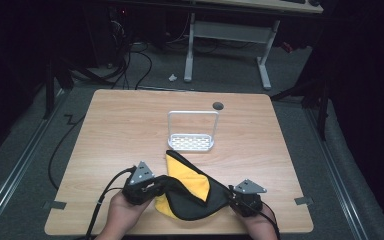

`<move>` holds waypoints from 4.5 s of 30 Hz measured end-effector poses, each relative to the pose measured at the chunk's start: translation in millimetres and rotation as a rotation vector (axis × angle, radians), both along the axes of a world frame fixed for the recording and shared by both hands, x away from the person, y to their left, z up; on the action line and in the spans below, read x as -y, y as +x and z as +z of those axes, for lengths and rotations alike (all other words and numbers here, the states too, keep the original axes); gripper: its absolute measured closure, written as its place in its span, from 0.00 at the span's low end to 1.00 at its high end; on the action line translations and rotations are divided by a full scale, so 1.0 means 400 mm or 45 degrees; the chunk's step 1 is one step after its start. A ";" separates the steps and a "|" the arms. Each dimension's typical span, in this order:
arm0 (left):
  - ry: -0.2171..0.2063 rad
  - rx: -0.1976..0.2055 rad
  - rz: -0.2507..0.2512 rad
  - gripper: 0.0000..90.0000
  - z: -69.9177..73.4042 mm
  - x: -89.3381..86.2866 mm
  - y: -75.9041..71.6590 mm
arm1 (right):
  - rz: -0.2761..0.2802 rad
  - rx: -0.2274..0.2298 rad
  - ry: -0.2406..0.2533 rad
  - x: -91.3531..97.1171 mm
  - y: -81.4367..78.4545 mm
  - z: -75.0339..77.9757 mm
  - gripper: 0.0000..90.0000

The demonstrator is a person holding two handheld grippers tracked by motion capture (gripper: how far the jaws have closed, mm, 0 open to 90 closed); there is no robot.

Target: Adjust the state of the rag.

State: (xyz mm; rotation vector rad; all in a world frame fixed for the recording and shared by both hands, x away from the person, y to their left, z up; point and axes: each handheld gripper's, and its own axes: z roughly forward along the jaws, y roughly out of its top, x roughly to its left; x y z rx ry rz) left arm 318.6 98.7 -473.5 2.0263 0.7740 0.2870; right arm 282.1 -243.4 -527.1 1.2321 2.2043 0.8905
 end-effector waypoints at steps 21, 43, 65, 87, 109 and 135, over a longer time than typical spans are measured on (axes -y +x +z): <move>-0.002 -0.282 0.272 0.66 -0.127 -0.257 -0.076 | -0.109 -0.056 -0.039 0.070 -0.111 0.021 0.79; -0.001 -0.176 0.145 0.94 -0.107 -0.186 0.017 | 0.007 -0.049 -0.136 -0.014 0.037 0.020 0.78; 0.092 -0.186 0.071 0.87 -0.100 -0.110 0.028 | -0.057 -0.019 -0.061 0.042 -0.038 0.018 0.76; 0.086 -0.231 0.218 0.82 -0.128 -0.113 0.088 | -0.050 -0.008 -0.048 0.058 -0.033 0.007 0.76; -0.018 -0.247 0.162 0.66 -0.130 -0.211 -0.133 | -0.077 0.000 -0.055 0.059 -0.028 0.006 0.77; 0.112 -0.131 -0.012 0.69 -0.142 -0.036 -0.021 | -0.265 -0.027 -0.095 0.150 0.050 0.015 0.76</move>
